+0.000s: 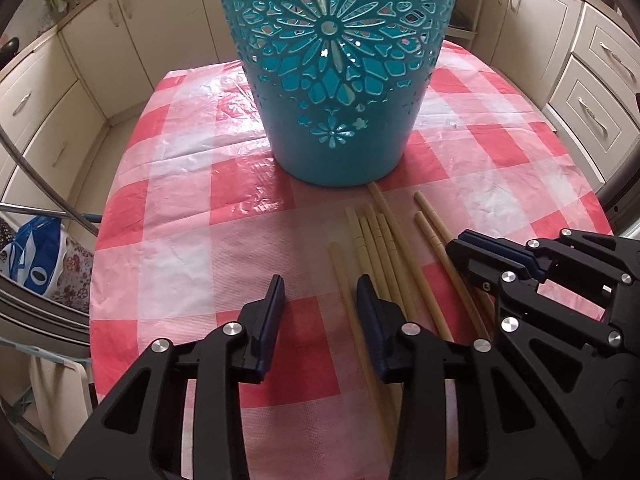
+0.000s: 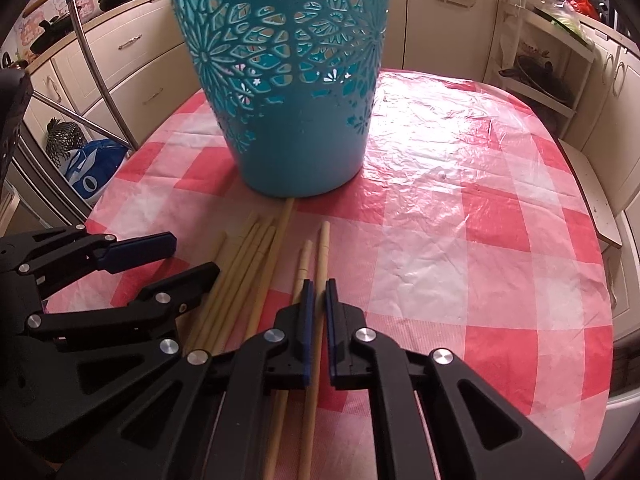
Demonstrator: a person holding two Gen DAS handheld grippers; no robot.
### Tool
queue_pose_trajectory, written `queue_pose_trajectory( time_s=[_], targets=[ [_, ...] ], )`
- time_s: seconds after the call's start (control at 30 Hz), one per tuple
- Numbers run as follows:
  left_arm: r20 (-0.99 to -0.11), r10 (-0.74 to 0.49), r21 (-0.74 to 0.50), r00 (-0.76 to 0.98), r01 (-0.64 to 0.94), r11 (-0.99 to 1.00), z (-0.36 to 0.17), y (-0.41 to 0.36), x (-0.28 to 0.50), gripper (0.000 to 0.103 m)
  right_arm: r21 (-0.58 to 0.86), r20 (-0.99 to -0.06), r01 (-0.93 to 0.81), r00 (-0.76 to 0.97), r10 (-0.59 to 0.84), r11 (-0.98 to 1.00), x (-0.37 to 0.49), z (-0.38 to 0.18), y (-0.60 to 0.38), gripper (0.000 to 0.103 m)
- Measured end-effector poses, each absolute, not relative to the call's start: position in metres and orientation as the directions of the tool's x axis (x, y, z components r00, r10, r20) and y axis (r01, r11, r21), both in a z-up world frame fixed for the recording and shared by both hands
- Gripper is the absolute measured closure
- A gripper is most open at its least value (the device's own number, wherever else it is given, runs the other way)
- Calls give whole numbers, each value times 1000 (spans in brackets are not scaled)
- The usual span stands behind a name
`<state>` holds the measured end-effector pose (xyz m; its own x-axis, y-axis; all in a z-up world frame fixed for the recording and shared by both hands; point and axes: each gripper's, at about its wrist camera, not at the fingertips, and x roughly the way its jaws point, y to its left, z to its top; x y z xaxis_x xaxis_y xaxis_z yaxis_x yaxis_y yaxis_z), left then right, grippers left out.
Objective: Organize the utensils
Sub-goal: 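Lower the left tool to the chopsticks and close on one, then lift the chopstick with the left tool and carry it over the basket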
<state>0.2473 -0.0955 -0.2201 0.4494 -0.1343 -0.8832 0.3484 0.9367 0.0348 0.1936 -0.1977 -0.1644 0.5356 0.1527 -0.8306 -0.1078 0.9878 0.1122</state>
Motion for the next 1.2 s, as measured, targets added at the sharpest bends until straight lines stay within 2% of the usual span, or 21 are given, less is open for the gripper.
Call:
queue_pose_trajectory(
  time_s=[0.3, 1.0, 1.2],
  targets=[
    [-886, -177, 4, 429, 389, 921, -220, -102, 246, 96, 127, -828, -105, 536, 164, 986, 193, -165, -201, 96],
    [-880, -194, 3, 433, 412, 911, -214, -111, 242, 98, 201, -820, -92, 529, 218, 975, 190, -165, -212, 97],
    [-869, -257, -65, 422, 418, 906, -197, -100, 246, 99, 259, -814, -77, 519, 260, 963, 192, -165, -220, 97]
  ],
)
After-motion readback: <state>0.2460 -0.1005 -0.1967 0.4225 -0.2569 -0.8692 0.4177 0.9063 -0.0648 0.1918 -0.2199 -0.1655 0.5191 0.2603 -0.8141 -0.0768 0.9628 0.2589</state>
